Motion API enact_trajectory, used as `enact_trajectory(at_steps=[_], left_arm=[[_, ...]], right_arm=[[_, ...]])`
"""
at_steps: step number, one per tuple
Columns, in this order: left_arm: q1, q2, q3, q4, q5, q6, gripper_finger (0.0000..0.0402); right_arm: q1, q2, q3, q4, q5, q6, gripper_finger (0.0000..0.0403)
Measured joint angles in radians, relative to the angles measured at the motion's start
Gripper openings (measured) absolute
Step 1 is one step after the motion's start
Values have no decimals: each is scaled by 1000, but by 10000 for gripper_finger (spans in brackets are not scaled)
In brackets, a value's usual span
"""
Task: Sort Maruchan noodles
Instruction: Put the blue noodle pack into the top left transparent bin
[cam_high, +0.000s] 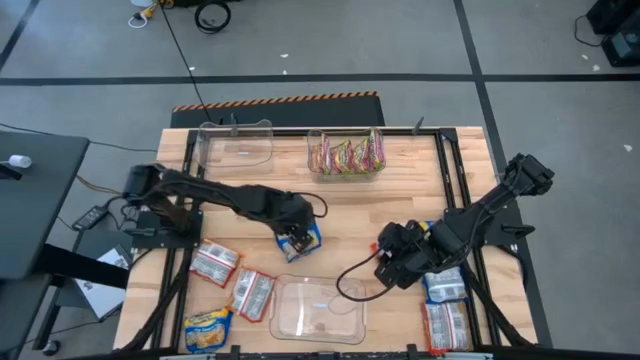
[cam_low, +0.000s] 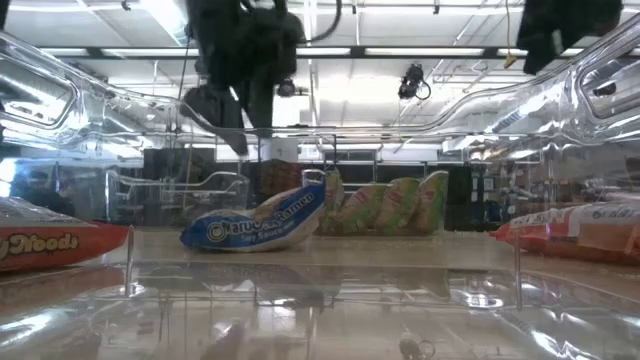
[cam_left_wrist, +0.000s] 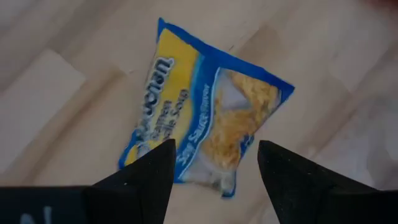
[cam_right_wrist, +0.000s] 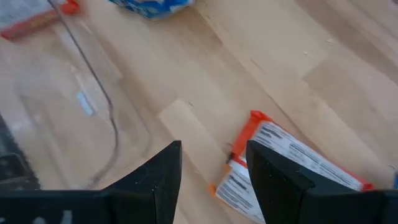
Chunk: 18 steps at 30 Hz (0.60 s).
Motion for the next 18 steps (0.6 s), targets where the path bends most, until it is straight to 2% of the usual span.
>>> enact_trajectory(at_steps=[4, 11, 15, 18], left_arm=[[95, -48, -120, 56, 29, 94, 231], [211, -64, -404, 448, 337, 375, 231], [223, -63, -489, 613, 409, 528, 231], [219, -63, -528, 702, 426, 618, 227]], right_arm=[[-1, 0, 0, 47, 0, 1, 185], [2, 4, 0, 99, 0, 37, 185], [2, 6, 0, 111, 0, 62, 185], [1, 6, 0, 111, 0, 73, 185]])
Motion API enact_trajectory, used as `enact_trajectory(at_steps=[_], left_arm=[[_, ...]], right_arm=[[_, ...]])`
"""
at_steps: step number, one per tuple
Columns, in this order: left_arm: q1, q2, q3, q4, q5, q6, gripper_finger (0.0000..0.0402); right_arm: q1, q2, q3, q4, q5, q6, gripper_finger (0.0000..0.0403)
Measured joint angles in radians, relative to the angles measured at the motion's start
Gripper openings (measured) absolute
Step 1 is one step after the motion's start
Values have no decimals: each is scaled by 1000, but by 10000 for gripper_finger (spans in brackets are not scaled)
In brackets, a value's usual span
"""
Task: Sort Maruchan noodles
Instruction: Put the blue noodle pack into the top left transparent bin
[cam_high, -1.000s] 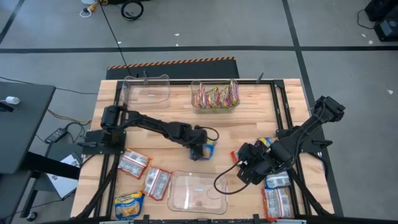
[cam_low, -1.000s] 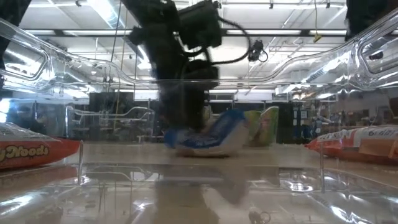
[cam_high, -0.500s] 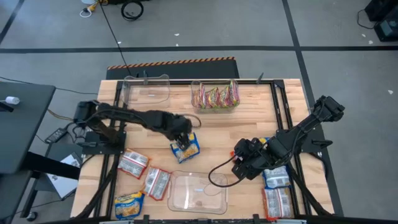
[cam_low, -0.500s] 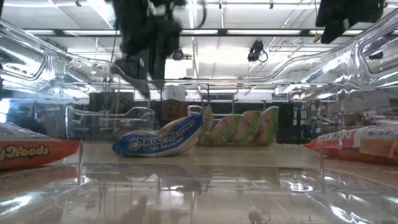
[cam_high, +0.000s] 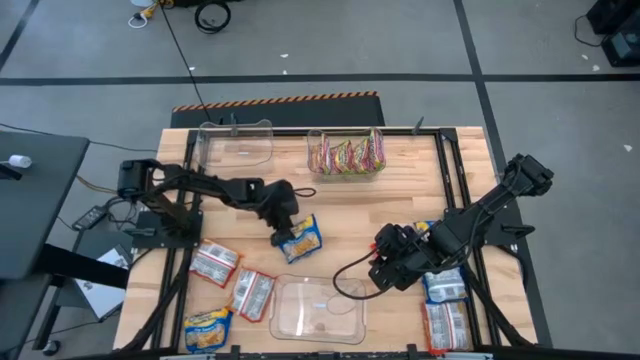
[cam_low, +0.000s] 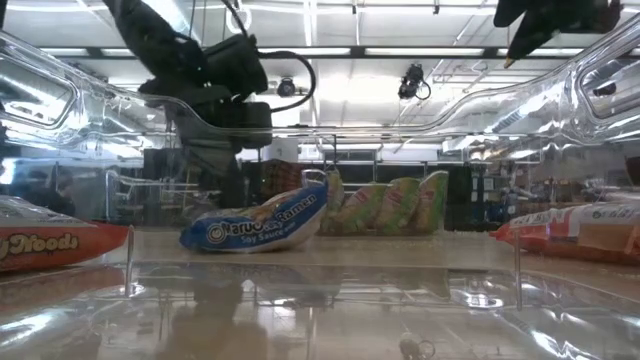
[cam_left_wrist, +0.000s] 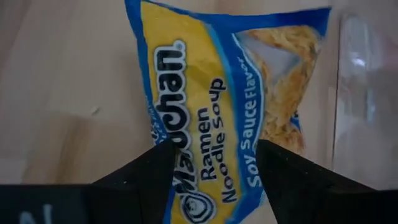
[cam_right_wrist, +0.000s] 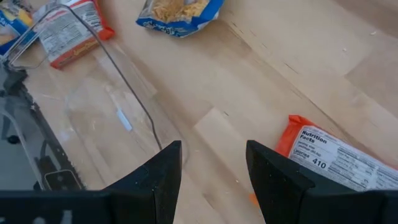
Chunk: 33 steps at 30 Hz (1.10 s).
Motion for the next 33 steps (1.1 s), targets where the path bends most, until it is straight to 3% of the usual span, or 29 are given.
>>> enact_trajectory(at_steps=[8, 11, 13, 17, 22, 25, 29, 33], left_arm=[[-3, 0, -47, 50, -1, 96, 153], [9, 0, -48, 39, -22, 62, 124], [36, 0, -44, 33, 33, 11, 117], [81, -2, -21, 27, 149, -50, 134], [93, 10, -32, 21, 41, -20, 188], [76, 44, -33, 42, 63, -3, 209], [29, 87, -31, 79, 81, -8, 209], [-28, 90, -29, 101, 29, -7, 183]], right_arm=[[-2, 0, 0, 6, 41, 6, 185], [-6, 0, 0, 6, 49, 0, 185], [-9, 0, 0, 6, 49, -3, 185], [-17, 0, 0, 5, 49, -13, 185], [-29, 0, 0, 5, 49, -13, 185], [-29, 0, 0, 6, 57, -13, 185], [-30, 0, 0, 11, 76, -13, 185], [-33, 0, 0, 12, 85, -18, 185]])
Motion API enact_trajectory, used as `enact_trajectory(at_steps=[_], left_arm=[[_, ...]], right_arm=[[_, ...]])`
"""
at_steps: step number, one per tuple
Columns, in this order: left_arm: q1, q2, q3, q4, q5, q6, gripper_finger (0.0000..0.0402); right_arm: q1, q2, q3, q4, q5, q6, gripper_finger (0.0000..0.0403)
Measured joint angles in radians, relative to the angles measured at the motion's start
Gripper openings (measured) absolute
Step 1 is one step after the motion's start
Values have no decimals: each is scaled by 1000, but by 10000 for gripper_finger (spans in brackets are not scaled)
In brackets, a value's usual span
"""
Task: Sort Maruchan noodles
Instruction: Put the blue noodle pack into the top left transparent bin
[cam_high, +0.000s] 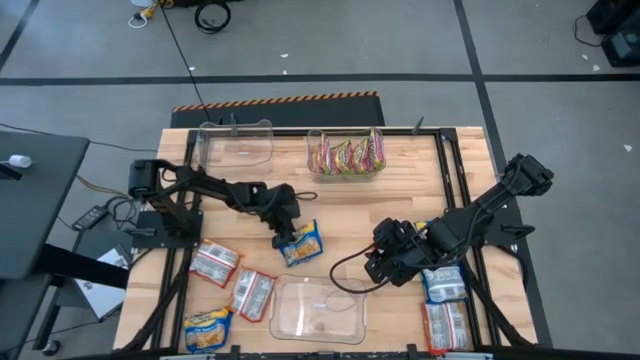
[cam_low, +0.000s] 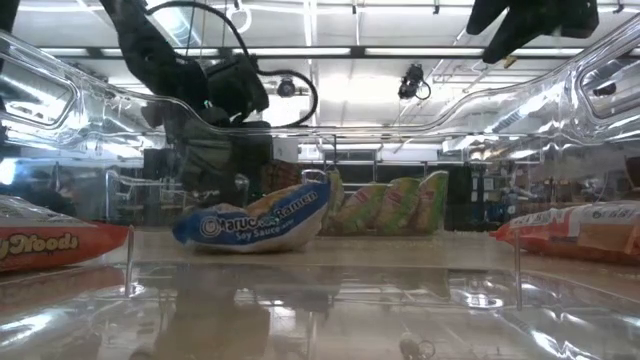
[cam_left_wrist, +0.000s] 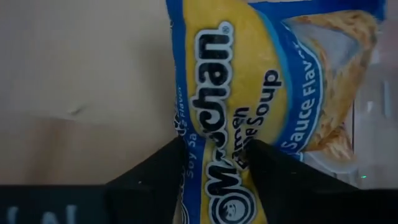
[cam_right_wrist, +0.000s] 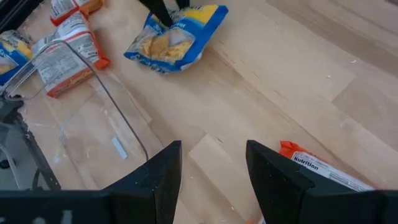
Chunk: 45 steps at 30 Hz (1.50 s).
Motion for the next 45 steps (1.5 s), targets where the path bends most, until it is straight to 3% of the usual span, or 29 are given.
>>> enact_trajectory(at_steps=[3, 8, 15, 23, 28, 32, 36, 45], left_arm=[[-20, 2, 7, -7, -22, -20, 137], [-15, -27, 9, -44, -53, -145, 25], [27, -243, 8, -244, -67, -246, 26], [77, -593, 18, -476, -198, -403, 19], [103, -729, 170, -700, -434, -420, 19], [144, -751, 341, -915, -708, -419, 18], [194, -751, 457, -1028, -940, -419, 18], [351, -706, 444, -1055, -1180, -420, 18]], right_arm=[[-9, 0, 0, 2, 17, -22, 185], [-45, 0, 0, 2, 17, -98, 185], [-137, -41, 0, 12, 12, -308, 185], [-263, -124, 0, 84, 16, -659, 185], [-336, -173, 0, 123, -9, -861, 185], [-385, -210, 0, 148, -89, -995, 185], [-420, -236, 0, 150, -150, -1096, 185], [-486, -266, 0, 101, -203, -1152, 185]])
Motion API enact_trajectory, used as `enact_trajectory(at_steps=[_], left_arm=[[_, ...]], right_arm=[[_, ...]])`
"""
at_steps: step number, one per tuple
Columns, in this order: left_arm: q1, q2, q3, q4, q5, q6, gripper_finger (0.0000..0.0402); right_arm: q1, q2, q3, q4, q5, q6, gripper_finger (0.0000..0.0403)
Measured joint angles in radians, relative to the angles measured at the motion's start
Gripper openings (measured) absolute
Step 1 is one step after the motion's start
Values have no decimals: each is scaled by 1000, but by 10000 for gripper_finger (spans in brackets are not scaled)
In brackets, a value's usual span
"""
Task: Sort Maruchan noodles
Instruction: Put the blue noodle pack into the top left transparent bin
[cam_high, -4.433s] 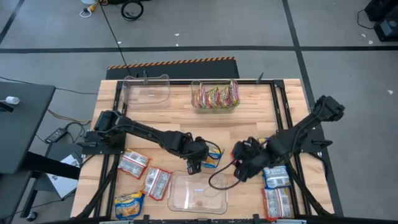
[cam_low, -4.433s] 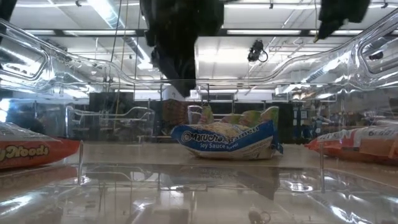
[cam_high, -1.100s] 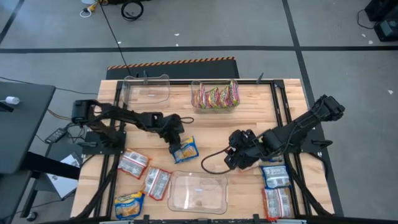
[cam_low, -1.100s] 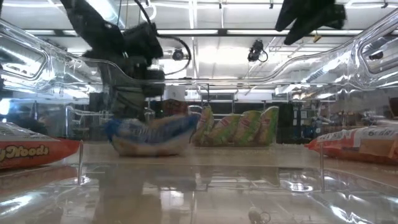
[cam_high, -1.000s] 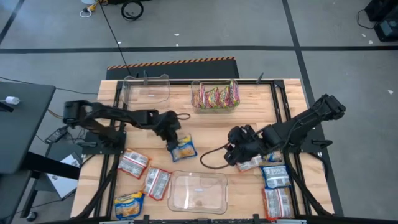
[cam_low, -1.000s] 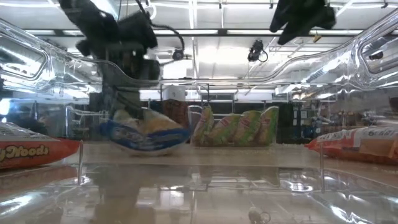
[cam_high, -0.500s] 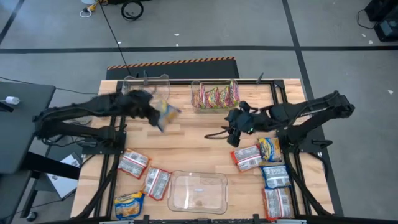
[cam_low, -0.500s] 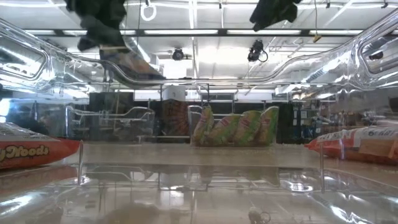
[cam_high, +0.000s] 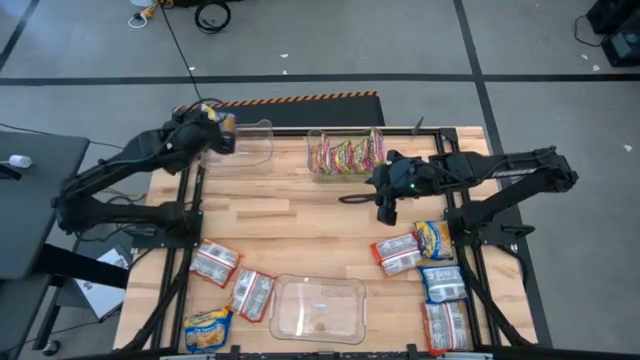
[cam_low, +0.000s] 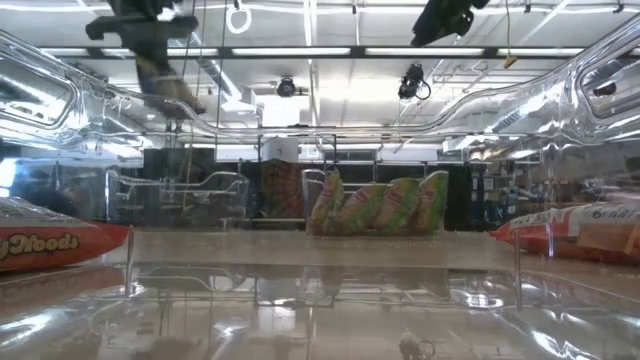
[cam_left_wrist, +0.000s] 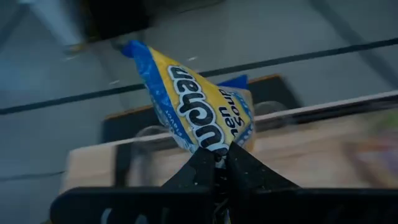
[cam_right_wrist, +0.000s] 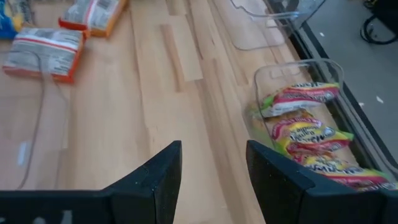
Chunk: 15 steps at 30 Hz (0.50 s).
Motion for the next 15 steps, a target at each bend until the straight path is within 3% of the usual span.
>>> enact_trajectory(at_steps=[7, 15], left_arm=[[126, 143, -82, -8, -56, 0, 19], [234, 302, -86, 4, -105, 21, 21]], right_arm=[[-72, 2, 0, -25, -16, -22, 185], [-167, 2, 0, -31, -23, 27, 185]])
